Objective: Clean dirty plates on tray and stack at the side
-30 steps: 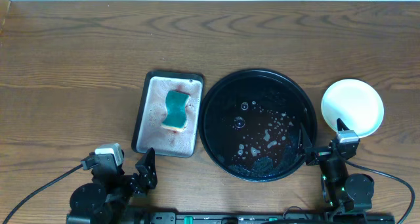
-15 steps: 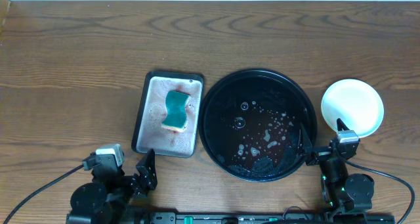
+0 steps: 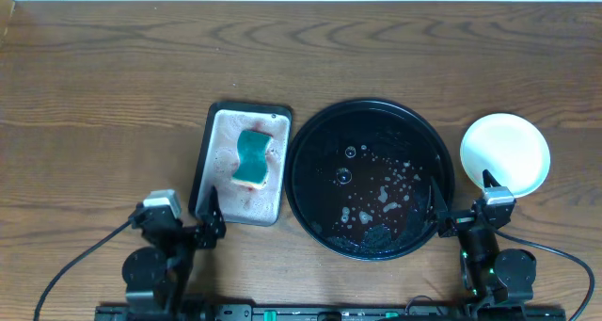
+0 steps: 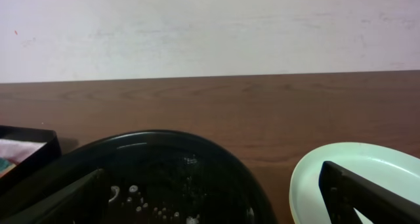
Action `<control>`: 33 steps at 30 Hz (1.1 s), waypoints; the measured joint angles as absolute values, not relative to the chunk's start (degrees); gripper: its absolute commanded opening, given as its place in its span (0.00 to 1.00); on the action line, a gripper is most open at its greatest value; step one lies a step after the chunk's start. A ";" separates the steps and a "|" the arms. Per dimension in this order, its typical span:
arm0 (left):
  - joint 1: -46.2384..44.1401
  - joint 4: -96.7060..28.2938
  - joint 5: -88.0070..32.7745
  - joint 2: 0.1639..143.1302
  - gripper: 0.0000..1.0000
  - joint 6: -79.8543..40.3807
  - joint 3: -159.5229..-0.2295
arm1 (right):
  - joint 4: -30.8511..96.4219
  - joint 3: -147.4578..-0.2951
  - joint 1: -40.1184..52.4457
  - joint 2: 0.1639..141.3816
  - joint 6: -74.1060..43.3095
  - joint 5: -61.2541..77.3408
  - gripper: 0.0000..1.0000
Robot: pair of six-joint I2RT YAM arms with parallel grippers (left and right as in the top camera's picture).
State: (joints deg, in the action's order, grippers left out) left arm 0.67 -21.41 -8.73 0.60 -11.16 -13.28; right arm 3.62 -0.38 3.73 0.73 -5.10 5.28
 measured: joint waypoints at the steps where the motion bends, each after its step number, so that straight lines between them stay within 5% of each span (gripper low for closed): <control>1: 0.67 -16.84 -8.91 0.62 0.82 -10.61 -11.57 | 3.62 -0.38 3.73 0.73 -5.10 5.28 0.99; 7: 0.67 3.36 -9.13 0.56 0.82 -6.94 -1.85 | 3.64 -0.38 3.73 0.71 -4.93 5.26 0.99; 33: 0.67 -0.45 -8.67 0.62 0.82 -2.87 -0.69 | 3.64 -0.38 3.73 0.69 -4.93 5.23 0.99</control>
State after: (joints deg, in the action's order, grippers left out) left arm 0.67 -0.45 -8.67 0.62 -2.87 -0.69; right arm 3.64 -0.38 3.73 0.69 -4.93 5.23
